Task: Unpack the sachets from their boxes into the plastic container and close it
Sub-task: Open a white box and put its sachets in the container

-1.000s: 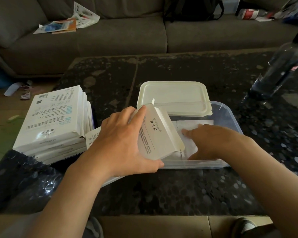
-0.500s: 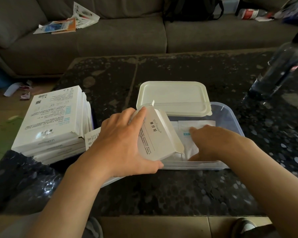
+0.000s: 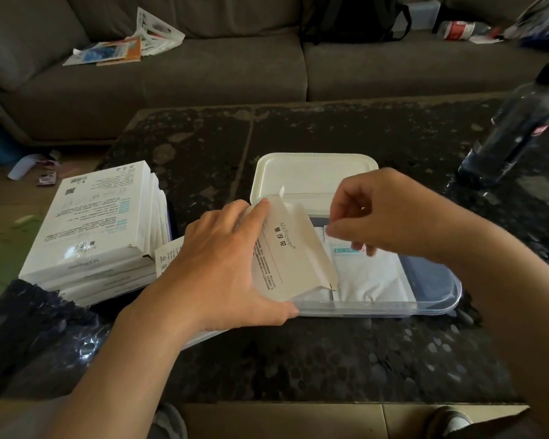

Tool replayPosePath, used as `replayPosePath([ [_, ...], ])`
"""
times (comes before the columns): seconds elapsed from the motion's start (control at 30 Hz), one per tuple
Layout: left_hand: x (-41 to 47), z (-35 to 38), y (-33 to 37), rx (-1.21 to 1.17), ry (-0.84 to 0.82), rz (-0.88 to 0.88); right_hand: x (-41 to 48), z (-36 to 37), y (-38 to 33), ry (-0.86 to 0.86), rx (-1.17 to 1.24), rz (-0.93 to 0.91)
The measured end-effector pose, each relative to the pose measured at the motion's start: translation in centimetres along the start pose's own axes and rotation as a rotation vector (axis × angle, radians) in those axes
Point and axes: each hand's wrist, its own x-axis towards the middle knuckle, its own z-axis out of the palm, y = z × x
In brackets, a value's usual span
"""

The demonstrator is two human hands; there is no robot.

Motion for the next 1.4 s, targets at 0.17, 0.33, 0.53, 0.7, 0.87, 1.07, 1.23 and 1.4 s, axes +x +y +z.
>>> replayPosePath([
  [0.17, -0.6, -0.4, 0.6, 0.045, 0.039, 0.025, -0.4, 1.1, -0.7, -0.216, 0.294, -0.025],
  [0.33, -0.8, -0.6, 1.6, 0.047, 0.099, 0.086, -0.1, 1.3, 0.3, -0.293, 0.37, -0.024],
  [0.53, -0.9, 0.5, 2.4, 0.12, 0.195, 0.099, 1.1, 4.1, 0.9, -0.21, 0.148, -0.065],
  [0.7, -0.7, 0.7, 2.0, 0.137, 0.211, 0.093, 1.2, 4.3, 0.5, -0.158, 0.187, -0.067],
  [0.87, -0.5, 0.3, 1.3, 0.157, 0.153, 0.031, 0.6, 2.5, 0.4, -0.169, 0.402, 0.049],
  [1.07, -0.4, 0.0, 0.6, 0.089, 0.123, -0.026, 0.7, 0.3, 1.4, 0.01, 0.609, 0.142],
  [1.23, -0.3, 0.0, 0.5, 0.091, 0.101, -0.063, 0.3, -1.4, 2.3, 0.141, 0.679, 0.029],
  [1.4, -0.5, -0.4, 0.7, 0.064, 0.109, -0.08, -0.3, -3.2, 3.3, 0.107, 1.022, -0.15],
])
